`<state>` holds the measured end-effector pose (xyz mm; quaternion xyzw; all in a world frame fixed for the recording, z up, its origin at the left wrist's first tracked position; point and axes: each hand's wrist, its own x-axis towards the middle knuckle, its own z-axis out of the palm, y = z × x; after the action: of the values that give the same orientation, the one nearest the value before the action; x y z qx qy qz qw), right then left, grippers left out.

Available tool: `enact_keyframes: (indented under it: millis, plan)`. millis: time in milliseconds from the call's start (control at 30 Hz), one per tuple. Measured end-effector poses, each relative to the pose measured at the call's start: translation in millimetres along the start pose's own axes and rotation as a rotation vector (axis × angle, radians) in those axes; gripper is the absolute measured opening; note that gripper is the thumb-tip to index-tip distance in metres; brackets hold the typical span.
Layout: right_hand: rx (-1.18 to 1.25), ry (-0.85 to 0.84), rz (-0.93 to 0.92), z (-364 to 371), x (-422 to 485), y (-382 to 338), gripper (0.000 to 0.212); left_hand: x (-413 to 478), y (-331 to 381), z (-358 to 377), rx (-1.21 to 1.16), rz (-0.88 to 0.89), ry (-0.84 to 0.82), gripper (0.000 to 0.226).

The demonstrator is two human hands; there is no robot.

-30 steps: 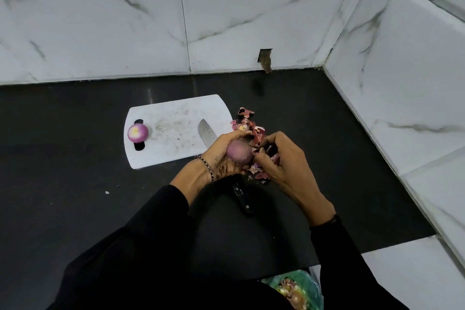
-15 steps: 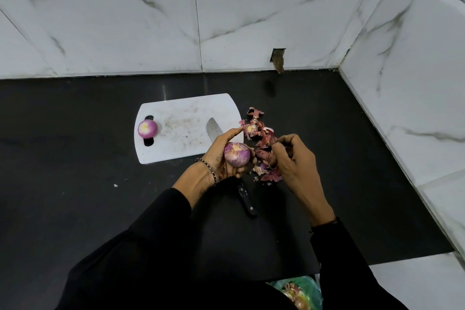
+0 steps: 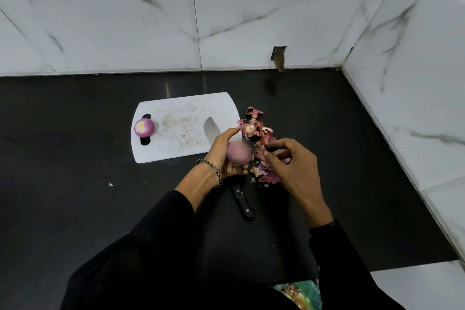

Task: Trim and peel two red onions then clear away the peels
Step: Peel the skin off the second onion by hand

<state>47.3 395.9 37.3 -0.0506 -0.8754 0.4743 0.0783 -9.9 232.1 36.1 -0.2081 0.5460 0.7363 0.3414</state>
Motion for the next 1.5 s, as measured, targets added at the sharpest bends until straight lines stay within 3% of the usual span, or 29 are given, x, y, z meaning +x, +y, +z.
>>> enact_keyframes:
  millis: [233,767,1067,1500]
  plan:
    - [-0.107,-0.026,-0.115,-8.3,5.0,2.1,0.017,5.6,2.0,11.7,0.044,0.089,0.069,0.057]
    - [0.048,-0.106,-0.334,-11.6,1.0,-2.9,0.031,15.9,8.4,32.7,0.012,0.251,0.073,0.045]
    - [-0.088,-0.145,-0.395,-13.9,12.7,-0.1,0.012,20.1,12.9,30.7,0.141,0.257,0.109,0.044]
    - [-0.131,-0.327,-0.309,-14.7,14.4,8.0,0.011,15.4,17.5,17.2,-0.053,0.123,0.218,0.039]
